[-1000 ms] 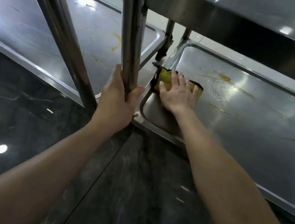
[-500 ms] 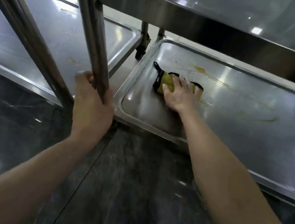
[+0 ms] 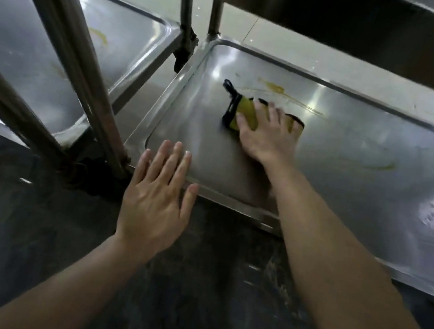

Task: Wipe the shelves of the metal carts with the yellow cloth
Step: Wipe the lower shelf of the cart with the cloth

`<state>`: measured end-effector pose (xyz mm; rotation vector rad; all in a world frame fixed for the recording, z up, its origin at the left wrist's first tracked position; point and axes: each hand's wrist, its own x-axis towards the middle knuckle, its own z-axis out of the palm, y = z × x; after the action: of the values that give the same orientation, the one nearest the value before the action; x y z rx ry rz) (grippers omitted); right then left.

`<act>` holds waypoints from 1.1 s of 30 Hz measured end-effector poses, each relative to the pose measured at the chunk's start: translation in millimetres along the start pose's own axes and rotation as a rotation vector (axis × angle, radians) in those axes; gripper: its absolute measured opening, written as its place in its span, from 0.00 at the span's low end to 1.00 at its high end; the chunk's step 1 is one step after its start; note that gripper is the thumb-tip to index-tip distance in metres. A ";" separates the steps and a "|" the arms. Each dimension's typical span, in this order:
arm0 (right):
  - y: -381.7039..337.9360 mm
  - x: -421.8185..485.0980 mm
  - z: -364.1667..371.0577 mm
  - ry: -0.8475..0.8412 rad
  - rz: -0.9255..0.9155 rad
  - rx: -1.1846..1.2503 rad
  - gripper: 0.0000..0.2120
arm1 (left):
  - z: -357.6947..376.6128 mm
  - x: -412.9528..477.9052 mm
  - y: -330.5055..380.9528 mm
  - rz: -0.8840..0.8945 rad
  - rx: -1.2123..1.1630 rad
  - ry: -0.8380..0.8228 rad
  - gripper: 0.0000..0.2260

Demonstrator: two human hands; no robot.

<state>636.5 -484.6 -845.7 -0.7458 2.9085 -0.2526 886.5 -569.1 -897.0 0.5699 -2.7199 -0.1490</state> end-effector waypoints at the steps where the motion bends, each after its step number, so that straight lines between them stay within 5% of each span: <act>1: -0.8 16.1 -0.7 -0.008 0.025 -0.007 0.38 | 0.4 0.2 -0.4 -0.004 0.007 0.010 0.28; 9: 8.5 -161.8 18.0 -0.013 -0.100 0.016 0.37 | -0.4 -2.9 1.6 0.002 -0.011 0.051 0.28; 16: 19.7 18.6 -6.5 -0.037 0.097 0.020 0.38 | -0.7 0.3 0.1 -0.027 0.031 0.021 0.29; 23: 35.9 -173.6 9.5 -0.020 -0.047 0.001 0.35 | -2.4 -1.6 5.5 -0.059 -0.002 0.026 0.29; 30: 74.8 -12.7 -13.7 -0.029 0.116 0.013 0.40 | 0.3 2.4 6.6 -0.108 0.012 -0.040 0.29; 33: 76.2 -23.0 -8.8 -0.049 0.103 0.027 0.39 | -2.9 6.8 27.4 -0.136 0.002 -0.100 0.31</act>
<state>619.6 -406.4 -849.9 -0.5875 2.8799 -0.2588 871.6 -546.9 -887.3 0.7675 -2.7766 -0.2142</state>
